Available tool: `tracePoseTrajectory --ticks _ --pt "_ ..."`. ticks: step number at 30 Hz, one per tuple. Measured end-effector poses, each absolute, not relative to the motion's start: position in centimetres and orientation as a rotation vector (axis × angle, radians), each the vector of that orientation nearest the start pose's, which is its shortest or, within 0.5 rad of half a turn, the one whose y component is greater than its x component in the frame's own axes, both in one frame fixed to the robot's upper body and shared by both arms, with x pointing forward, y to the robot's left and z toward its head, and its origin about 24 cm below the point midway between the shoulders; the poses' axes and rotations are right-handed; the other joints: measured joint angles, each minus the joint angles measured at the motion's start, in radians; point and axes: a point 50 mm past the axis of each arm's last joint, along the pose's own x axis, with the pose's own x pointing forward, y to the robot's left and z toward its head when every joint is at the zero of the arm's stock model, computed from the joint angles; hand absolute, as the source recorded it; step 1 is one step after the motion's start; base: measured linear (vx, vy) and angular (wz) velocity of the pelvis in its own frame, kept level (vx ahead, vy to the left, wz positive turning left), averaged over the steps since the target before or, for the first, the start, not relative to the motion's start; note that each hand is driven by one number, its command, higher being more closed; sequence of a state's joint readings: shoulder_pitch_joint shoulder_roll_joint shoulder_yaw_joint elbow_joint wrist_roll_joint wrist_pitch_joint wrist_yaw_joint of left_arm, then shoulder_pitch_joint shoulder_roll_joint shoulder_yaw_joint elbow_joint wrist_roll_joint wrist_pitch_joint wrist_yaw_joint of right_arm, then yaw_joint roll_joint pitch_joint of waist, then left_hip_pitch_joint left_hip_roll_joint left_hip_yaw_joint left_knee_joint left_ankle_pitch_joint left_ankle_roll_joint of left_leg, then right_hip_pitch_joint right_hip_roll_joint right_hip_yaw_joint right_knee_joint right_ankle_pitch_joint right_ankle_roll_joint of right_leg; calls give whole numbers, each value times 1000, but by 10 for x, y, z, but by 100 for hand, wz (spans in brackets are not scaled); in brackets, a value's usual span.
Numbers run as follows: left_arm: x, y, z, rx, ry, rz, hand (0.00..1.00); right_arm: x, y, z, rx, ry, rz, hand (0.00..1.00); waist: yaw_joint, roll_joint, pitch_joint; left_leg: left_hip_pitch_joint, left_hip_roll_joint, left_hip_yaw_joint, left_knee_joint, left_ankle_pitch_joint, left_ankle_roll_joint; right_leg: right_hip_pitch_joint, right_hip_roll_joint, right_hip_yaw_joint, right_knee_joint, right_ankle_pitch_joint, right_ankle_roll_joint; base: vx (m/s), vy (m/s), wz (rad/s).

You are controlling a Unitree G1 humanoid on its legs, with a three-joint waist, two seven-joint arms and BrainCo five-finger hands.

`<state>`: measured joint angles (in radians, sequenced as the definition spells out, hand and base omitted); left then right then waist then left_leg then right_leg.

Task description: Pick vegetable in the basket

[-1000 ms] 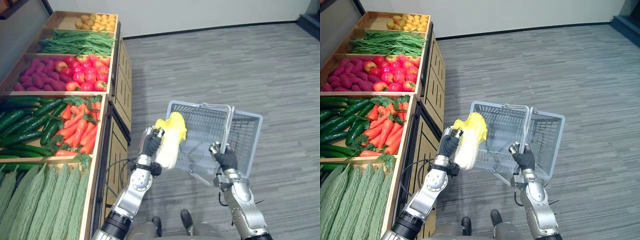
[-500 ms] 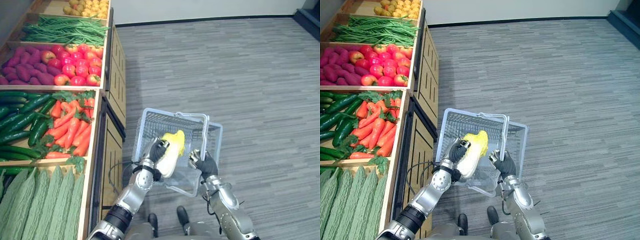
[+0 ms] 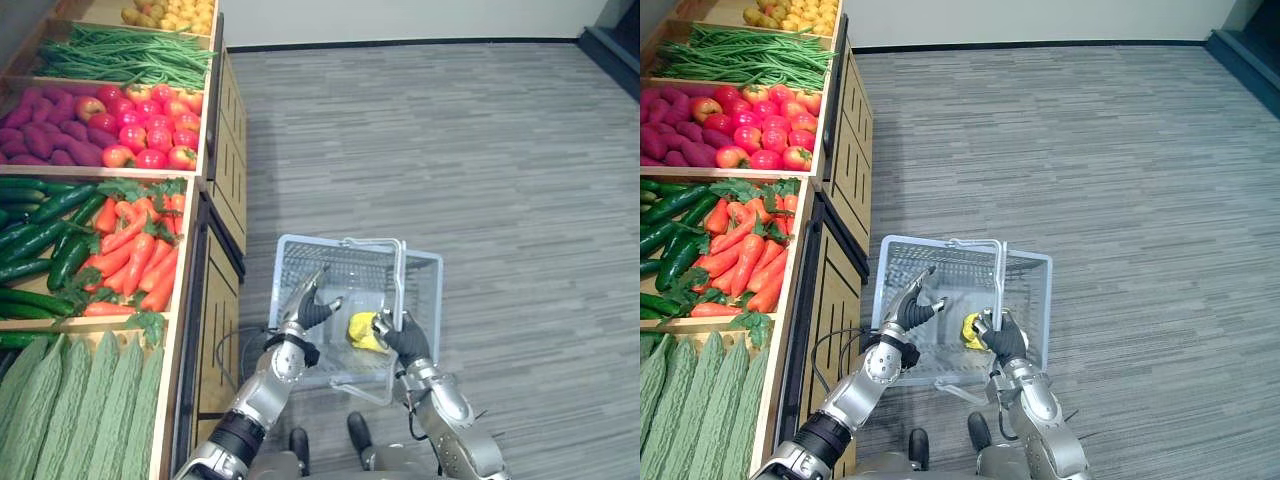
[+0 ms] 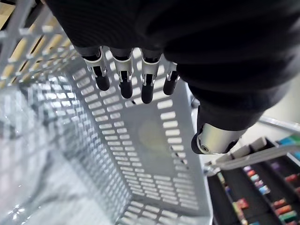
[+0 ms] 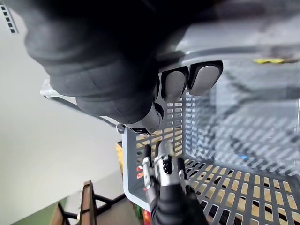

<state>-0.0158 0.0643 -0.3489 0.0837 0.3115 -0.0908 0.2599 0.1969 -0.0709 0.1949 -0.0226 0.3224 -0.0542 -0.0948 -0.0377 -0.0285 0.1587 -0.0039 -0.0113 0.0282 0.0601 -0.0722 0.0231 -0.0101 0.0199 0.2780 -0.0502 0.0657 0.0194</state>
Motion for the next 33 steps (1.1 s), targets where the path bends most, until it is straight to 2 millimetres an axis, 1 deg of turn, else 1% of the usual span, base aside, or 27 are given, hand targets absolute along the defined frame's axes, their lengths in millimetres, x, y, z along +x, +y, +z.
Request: tracePoseTrajectory --ticks 1,2,4,7,8,11,13,15,17,20,23,24,26,27,28,29,30,31,32,33 --pt "239 88 36 298 -113 -107 0 209 -138 5 249 151 -26 100 3 2 -3 11 -4 -2 -18 9 4 5 -3 -4 -3 -3 4 -6 28 13" --pt "236 90 37 279 -109 -100 0 209 -142 5 244 150 -44 100 5 4 -9 15 -6 -3 -29 14 4 5 -5 -6 -3 -4 6 -5 23 10" --pt "226 101 40 207 -111 -59 0 207 -159 3 205 149 -133 100 11 11 -30 27 -10 -13 -61 30 7 5 -9 -19 -3 -8 12 8 27 14" --pt "218 113 48 113 -132 -18 0 201 -178 0 188 156 -236 100 18 13 -49 36 -16 -34 -90 45 5 7 -15 -38 -3 -12 16 19 28 22" --pt "213 118 51 74 -144 3 0 198 -186 0 179 158 -280 100 21 15 -53 37 -20 -43 -97 55 12 9 -20 -49 -3 -13 18 18 41 26" --pt "203 135 58 -22 -169 75 0 191 -200 -3 171 169 -370 100 28 19 -55 52 -27 -55 -125 69 11 15 -27 -62 -3 -16 21 3 45 14" --pt "197 147 56 -46 -155 127 0 185 -204 -7 172 184 -407 100 30 19 -59 64 -29 -54 -132 70 11 25 -30 -66 -2 -20 26 -5 25 4" --pt "189 162 49 -81 -126 208 0 177 -208 -11 174 207 -440 100 30 21 -75 70 -31 -51 -138 69 9 24 -32 -67 9 -28 29 0 0 0" --pt "186 173 47 -83 -116 269 0 173 -209 -14 177 220 -452 100 34 20 -79 73 -31 -47 -137 67 6 23 -32 -67 14 -30 30 -5 -1 -3" --pt "184 186 42 -86 -99 334 0 170 -207 -16 193 229 -469 100 54 19 -80 75 -30 -27 -127 61 11 23 -32 -57 16 -31 29 -15 -9 -12" --pt "181 195 30 -80 -48 383 0 171 -205 -16 198 228 -468 100 60 19 -82 69 -30 -15 -105 49 17 22 -32 -55 20 -39 35 -9 -15 -12" --pt "180 195 24 -84 -22 398 0 171 -205 -16 195 228 -464 100 79 18 -82 61 -28 0 -73 26 16 18 -32 -56 31 -53 37 -6 -19 -27" --pt "179 195 22 -86 -9 410 0 172 -203 -16 193 228 -459 100 90 15 -83 35 -23 16 -11 -14 14 9 -32 -61 46 -64 34 -4 -14 -28" --pt "179 196 21 -86 -5 415 0 173 -203 -16 192 224 -455 100 101 14 -84 10 -18 22 38 -42 14 -3 -30 -67 62 -75 37 -1 -8 -29" --pt "179 194 20 -81 1 412 0 175 -203 -15 186 220 -452 100 109 13 -85 -41 -5 35 132 -97 13 -31 -22 -80 98 -91 37 2 -5 -22" --pt "179 193 19 -79 5 413 0 175 -202 -15 185 219 -450 100 110 13 -85 -59 1 35 169 -119 12 -40 -17 -86 113 -102 37 23 6 -18" --pt "179 192 17 -72 20 412 0 178 -198 -15 180 223 -432 100 111 12 -84 -89 13 35 235 -162 11 -64 -7 -98 163 -134 39 52 19 -9" --pt "178 192 16 -68 28 411 0 179 -197 -17 179 229 -425 100 110 6 -79 -104 20 36 288 -200 14 -93 -6 -121 239 -173 52 51 18 -11" --pt "178 192 15 -65 32 409 0 180 -196 -18 179 235 -421 100 110 2 -76 -106 24 38 311 -221 15 -111 -6 -132 292 -196 66 60 27 -21" --pt "178 190 12 -62 49 400 0 182 -192 -20 178 244 -405 100 112 1 -65 -107 31 44 346 -254 22 -161 -4 -164 426 -217 88 85 33 -23"
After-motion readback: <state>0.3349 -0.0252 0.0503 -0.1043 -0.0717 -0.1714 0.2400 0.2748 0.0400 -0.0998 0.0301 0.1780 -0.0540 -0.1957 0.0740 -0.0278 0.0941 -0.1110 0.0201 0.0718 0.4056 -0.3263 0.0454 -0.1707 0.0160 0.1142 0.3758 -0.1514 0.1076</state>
